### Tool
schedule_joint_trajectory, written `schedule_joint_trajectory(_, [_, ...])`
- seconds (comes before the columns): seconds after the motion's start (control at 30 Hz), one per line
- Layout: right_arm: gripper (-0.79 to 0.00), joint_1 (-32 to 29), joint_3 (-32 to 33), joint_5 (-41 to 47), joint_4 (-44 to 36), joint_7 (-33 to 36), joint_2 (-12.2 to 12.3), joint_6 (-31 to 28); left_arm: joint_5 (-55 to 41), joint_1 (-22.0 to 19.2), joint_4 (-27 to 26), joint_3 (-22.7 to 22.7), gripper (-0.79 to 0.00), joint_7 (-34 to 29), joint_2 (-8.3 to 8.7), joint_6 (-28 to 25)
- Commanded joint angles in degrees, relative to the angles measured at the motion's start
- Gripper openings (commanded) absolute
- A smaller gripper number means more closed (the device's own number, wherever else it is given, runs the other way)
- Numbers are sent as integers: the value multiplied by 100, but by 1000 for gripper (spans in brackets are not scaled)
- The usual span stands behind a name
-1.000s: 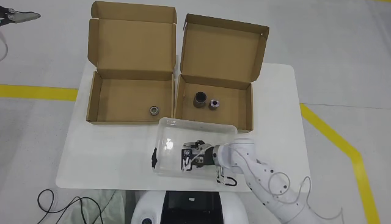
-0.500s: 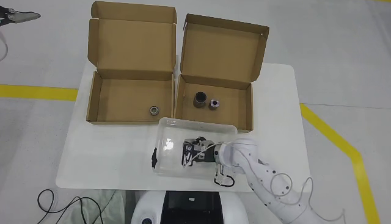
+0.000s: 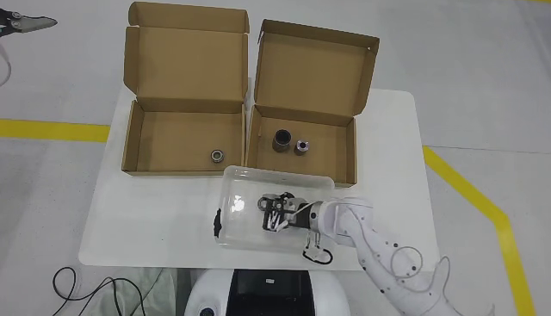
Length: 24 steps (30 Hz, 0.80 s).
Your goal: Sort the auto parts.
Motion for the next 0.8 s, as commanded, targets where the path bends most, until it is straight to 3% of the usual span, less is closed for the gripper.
schedule_joint_trajectory(0.0, [-785,-23,39,48,23,-56,18,-18,0,0,0,0,0,0,0,0])
schedule_joint_trajectory(0.43, [-785,-161,338,454,284,-1431,149,-143,0,0,0,0,0,0,0,0])
schedule_joint_trajectory(0.77, [-785,-27,48,610,208,129,96,121,0,0,0,0,0,0,0,0])
